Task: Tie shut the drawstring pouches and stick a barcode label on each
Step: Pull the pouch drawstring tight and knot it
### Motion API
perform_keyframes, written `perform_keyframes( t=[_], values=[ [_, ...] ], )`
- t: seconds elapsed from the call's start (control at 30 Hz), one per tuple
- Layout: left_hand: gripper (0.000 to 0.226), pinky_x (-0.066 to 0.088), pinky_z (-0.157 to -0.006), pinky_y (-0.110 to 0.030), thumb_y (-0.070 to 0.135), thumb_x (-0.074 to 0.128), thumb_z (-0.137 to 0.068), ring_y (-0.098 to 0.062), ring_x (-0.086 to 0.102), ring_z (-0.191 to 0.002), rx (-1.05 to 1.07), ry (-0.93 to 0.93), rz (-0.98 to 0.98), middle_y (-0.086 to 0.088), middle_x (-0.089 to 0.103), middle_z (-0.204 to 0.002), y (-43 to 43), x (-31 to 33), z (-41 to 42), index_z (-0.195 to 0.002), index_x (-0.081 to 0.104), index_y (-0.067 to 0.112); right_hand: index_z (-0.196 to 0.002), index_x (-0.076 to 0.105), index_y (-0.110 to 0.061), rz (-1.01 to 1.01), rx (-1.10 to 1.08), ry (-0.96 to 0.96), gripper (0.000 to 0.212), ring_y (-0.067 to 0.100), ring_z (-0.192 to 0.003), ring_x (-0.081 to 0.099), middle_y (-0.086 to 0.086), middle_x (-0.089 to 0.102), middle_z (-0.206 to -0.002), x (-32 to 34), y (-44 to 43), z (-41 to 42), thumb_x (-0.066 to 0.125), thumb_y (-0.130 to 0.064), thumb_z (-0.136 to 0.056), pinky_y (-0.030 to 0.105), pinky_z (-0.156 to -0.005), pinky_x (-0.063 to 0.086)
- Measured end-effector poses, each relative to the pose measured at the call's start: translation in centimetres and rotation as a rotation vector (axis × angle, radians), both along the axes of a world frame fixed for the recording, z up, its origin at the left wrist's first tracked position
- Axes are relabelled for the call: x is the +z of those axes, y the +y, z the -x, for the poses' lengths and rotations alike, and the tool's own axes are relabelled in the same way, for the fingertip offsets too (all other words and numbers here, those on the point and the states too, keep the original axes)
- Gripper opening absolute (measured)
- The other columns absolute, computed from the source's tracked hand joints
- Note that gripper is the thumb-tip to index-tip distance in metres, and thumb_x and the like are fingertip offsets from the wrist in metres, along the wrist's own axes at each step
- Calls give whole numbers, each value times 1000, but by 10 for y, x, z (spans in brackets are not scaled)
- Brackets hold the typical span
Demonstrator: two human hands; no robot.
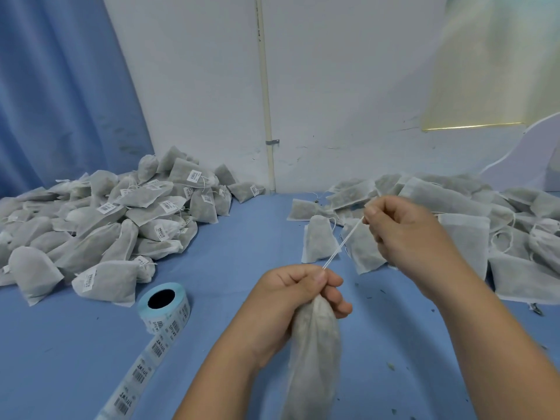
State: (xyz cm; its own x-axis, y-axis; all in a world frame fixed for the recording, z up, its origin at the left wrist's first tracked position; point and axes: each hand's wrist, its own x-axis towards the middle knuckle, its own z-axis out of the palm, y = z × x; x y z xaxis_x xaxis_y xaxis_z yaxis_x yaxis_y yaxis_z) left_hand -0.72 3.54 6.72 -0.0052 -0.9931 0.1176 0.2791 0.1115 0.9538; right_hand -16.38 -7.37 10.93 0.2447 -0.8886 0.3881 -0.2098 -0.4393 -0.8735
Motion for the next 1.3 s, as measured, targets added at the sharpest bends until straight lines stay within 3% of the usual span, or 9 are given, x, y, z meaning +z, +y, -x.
perform_keyframes(
  t=[0.13,0.33,0.6,0.7,0.83,0.97,1.1,1.23,1.3],
  values=[
    [23,48,-50,-24,24,65,-85,-18,54,-48,-5,51,-126,-3,54,-56,-2,3,8,-66,70,11,-68,55,-18,117,-163,121,27,1,-47,42,-11,48,-56,-6,-4,-2,51,-23,-95,28,-52,30],
    [27,42,-47,-23,24,63,-83,-17,49,-44,-77,76,-147,-4,52,-53,-23,12,12,-59,64,11,-70,56,-17,98,-288,155,25,10,-58,46,-7,52,-63,-14,-13,3,51,-23,-94,29,-55,35],
    [26,45,-43,-21,25,57,-78,-10,51,-42,28,450,52,5,55,-56,-36,17,-19,-81,80,14,-76,60,-8,25,54,484,24,8,-52,41,-10,50,-60,-10,6,-10,51,-22,-93,21,-46,31],
    [22,46,-50,-22,30,64,-79,-12,52,-49,260,135,106,4,57,-61,-36,11,-33,-89,80,19,-70,56,-20,34,320,603,24,2,-46,41,-16,49,-52,5,28,-6,54,-27,-93,13,-46,33],
    [35,42,-64,-20,21,61,-93,-1,59,-60,290,-596,187,14,64,-60,-27,11,-28,-59,69,20,-74,58,-23,127,461,489,19,2,-49,38,-13,47,-56,28,48,6,55,-28,-92,16,-48,34],
    [24,41,-63,-26,42,57,-85,-11,50,-58,-28,-675,155,10,58,-57,-18,18,-10,-73,76,32,-70,60,-21,194,344,213,23,4,-48,35,-12,44,-52,32,37,19,58,-17,-93,13,-45,31],
    [25,43,-51,-21,37,58,-79,-12,50,-46,-112,-395,184,4,55,-52,-16,29,3,-65,71,21,-67,63,-18,135,181,178,22,6,-51,38,-7,47,-56,17,19,12,61,-17,-89,18,-50,33],
    [18,40,-44,-23,20,56,-71,-14,44,-38,-193,171,-19,1,45,-48,-24,31,0,-56,60,13,-74,65,-22,59,230,443,15,5,-54,48,-12,55,-60,6,18,3,61,-26,-88,25,-58,43],
    [17,41,-41,-22,21,55,-70,-13,42,-36,-205,347,-104,1,42,-47,-30,30,-5,-55,58,12,-83,63,-28,166,152,509,5,1,-71,55,-14,61,-78,7,19,3,61,-28,-87,16,-69,44]
  ],
)
